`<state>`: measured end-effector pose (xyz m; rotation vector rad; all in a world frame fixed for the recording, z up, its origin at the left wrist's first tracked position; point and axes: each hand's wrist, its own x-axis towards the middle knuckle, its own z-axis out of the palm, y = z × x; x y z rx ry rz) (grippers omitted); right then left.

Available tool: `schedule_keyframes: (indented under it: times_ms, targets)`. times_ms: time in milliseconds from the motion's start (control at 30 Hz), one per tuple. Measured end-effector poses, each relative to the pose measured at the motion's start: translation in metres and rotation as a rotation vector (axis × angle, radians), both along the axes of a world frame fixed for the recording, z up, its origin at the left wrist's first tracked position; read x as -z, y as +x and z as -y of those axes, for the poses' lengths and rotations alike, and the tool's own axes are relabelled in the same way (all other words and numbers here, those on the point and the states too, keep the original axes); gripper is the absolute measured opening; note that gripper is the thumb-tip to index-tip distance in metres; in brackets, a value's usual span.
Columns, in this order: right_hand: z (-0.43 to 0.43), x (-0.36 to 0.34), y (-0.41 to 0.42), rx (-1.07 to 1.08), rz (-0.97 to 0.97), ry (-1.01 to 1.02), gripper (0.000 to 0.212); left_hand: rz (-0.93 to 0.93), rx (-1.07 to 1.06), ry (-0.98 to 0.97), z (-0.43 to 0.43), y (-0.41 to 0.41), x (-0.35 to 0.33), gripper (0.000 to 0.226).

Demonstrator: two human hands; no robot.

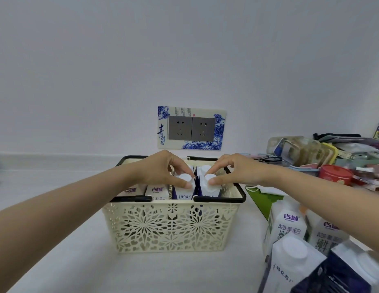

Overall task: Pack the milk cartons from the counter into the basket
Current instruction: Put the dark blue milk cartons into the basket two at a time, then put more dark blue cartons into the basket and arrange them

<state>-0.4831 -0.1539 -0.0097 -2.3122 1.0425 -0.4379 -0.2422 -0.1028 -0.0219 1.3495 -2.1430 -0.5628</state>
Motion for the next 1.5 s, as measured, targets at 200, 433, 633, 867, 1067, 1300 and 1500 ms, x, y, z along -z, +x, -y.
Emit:
schedule_keyframes:
  times_ms: [200, 433, 633, 867, 1067, 1300, 1500]
  targets:
    - [-0.017, -0.011, -0.01, 0.004, 0.071, 0.014, 0.025, -0.045, -0.022, -0.071, -0.011, -0.008, -0.007, 0.029]
    - [-0.059, -0.05, -0.064, 0.025, 0.15, -0.022, 0.033, -0.146, 0.022, -0.184, -0.042, -0.053, -0.036, 0.021]
    - [-0.1, -0.048, -0.126, 0.044, 0.031, 0.002, 0.036, -0.168, 0.161, -0.095, -0.076, -0.121, -0.032, 0.02]
    - [-0.137, -0.025, -0.174, 0.033, -0.131, 0.16, 0.045, 0.191, 0.215, 0.075, -0.095, -0.167, 0.0, 0.06]
    - [-0.145, 0.004, -0.181, 0.009, -0.133, 0.154, 0.042, 0.235, 0.23, 0.035, -0.102, -0.176, 0.015, 0.055]
    - [-0.141, 0.007, -0.17, 0.039, -0.036, 0.053, 0.036, 0.16, 0.166, -0.052, -0.116, -0.143, 0.004, 0.048]
    - [-0.139, -0.031, -0.136, 0.041, 0.122, -0.122, 0.064, 0.254, 0.048, -0.049, -0.132, -0.078, -0.017, 0.059]
